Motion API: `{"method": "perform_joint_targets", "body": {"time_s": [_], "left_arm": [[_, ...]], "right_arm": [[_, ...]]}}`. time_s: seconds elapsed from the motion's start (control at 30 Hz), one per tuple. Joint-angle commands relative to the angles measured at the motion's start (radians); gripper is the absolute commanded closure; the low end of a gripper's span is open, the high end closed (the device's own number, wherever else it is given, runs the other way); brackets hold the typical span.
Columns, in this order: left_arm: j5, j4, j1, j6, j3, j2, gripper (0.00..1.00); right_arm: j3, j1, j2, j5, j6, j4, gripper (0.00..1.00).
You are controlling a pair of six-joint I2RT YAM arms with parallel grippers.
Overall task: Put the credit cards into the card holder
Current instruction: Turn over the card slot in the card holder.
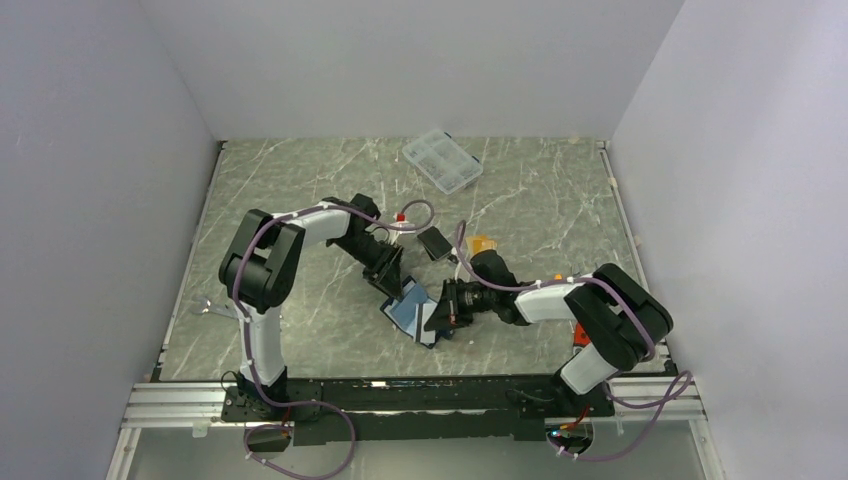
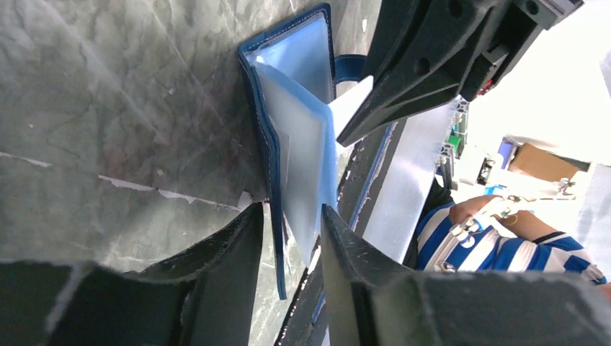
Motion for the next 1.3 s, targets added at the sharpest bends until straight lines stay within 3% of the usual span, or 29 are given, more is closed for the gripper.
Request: {"method": "perform_joint_targets", "body": {"time_s": [0.0, 0.13, 0.4, 0.53, 0.77, 0.93, 1.27], "left_arm": [[0.079, 0.015, 0.007, 0.008, -0.039, -0.021, 0.57], [0.051, 0.054, 0.006, -0.017, -0.086, -0.031, 0.48], [0.061, 0.061, 0.017, -0.004, -0.131, -0.049, 0.46], [0.022, 0.096, 0.017, -0.021, -0.166, -0.088, 0.56], [-0.045, 0.135, 0.018, -0.074, -0.176, -0.132, 0.85], [-0.092, 0.139, 0.015, -0.085, -0.172, -0.143, 0.99], [-0.216, 0.112, -0.034, -0.089, -0.139, -0.177, 1.00]], "right_arm": [[0.042, 0.006, 0.030, 0.012, 0.023, 0.087, 1.00], [0.067, 0.006, 0.039, 0.023, 0.051, 0.109, 1.00], [0.126, 0.028, 0.057, 0.034, 0.057, 0.072, 1.00], [0.131, 0.036, 0.043, 0.040, 0.047, 0.036, 1.00], [0.101, 0.030, -0.087, 0.094, -0.005, -0.107, 1.00], [0.088, 0.021, -0.144, 0.113, -0.015, -0.158, 1.00], [0.212, 0.057, -0.126, 0.212, 0.008, -0.182, 1.00]]}}
